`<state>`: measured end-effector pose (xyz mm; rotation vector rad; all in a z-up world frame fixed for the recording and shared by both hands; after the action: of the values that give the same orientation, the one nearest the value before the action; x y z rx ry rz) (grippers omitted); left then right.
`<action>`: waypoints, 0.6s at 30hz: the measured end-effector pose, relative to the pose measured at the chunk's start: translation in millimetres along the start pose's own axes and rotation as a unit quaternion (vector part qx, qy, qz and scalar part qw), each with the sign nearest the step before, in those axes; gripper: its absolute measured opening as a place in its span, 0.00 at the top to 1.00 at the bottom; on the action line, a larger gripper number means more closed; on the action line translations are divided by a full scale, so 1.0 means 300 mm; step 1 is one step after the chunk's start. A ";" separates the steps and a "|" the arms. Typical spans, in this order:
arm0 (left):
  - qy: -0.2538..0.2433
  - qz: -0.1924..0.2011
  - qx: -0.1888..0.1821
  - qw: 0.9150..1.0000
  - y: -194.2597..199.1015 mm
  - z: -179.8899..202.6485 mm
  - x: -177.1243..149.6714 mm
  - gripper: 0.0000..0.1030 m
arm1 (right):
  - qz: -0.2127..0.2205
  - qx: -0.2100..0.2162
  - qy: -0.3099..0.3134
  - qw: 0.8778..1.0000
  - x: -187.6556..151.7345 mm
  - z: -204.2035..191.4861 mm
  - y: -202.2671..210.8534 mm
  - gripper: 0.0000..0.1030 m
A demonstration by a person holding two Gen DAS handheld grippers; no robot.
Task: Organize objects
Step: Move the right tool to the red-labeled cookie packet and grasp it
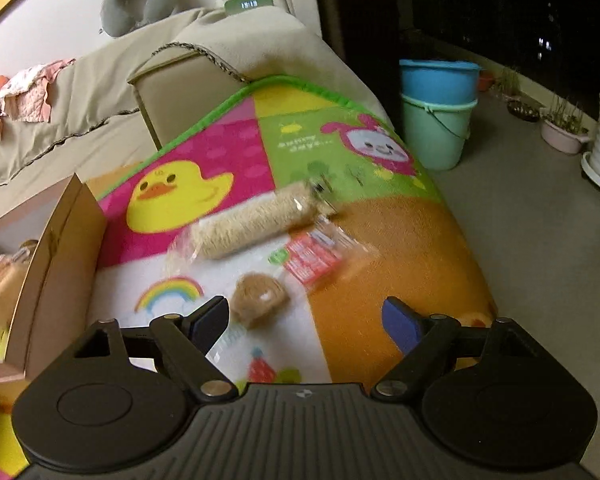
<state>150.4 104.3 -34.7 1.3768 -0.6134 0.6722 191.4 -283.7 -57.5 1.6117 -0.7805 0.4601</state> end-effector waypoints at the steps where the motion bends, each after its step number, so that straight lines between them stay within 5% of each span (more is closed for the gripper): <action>1: 0.000 -0.001 0.001 1.000 0.000 0.000 0.001 0.82 | 0.002 0.001 0.005 1.000 0.007 -0.018 -0.016 0.18; 6: -0.009 -0.003 0.011 1.000 -0.001 0.008 0.007 0.83 | 0.011 -0.009 0.069 0.998 0.034 -0.133 -0.102 0.21; 11: -0.016 -0.004 0.013 1.000 -0.007 0.010 0.011 0.83 | 0.006 0.014 0.108 0.994 0.037 -0.202 -0.098 0.58; 18: -0.017 -0.003 0.011 1.000 -0.012 0.007 0.010 0.83 | -0.022 0.029 0.115 0.993 -0.027 -0.199 0.000 0.66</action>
<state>155.2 102.1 -34.8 1.4126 -0.6313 0.6536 193.4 -223.7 -51.4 1.5919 -0.5600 0.6291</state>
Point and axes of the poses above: each gripper's, at about its wrist camera, not at the fingertips, and y roughly against the way its jaws point, z to its right, x to its top, the point moved 9 cm from there along -y, roughly the way its jaws point, and after that the axes turned 4 degrees about -y, right-handed, at the moved point
